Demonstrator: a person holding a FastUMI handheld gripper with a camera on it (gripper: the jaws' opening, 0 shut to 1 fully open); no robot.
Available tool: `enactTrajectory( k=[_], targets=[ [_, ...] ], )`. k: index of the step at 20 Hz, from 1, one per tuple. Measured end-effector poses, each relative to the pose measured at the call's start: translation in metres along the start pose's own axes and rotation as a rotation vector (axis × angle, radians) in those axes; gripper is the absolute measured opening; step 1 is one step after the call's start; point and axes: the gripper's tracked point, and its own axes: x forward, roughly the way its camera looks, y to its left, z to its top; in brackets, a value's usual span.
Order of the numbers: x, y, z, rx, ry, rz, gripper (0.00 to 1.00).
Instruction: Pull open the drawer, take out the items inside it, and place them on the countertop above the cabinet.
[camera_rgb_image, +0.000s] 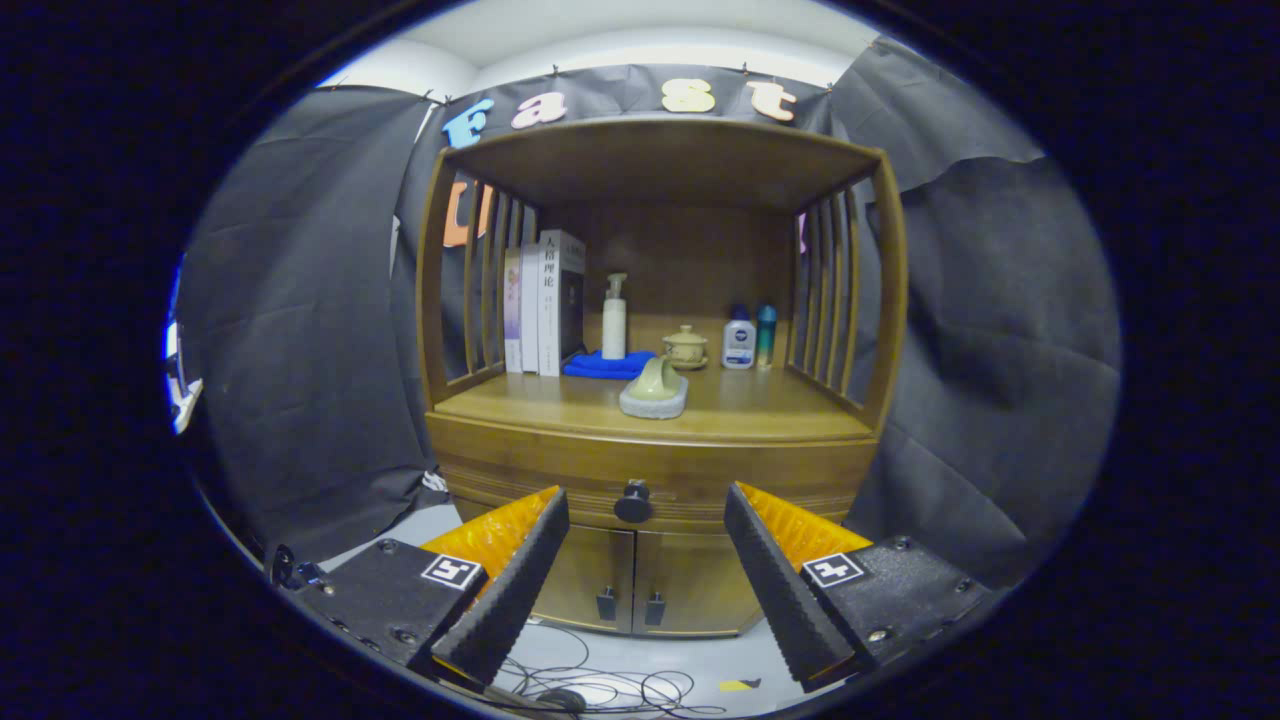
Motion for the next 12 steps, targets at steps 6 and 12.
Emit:
enactTrajectory(
  k=[6,12],
  targets=[
    [-0.085,-0.02,0.027,-0.005,-0.046,-0.032,1.0],
    [-0.14,-0.008,0.042,-0.051,-0.161,0.004,1.0]
  ],
)
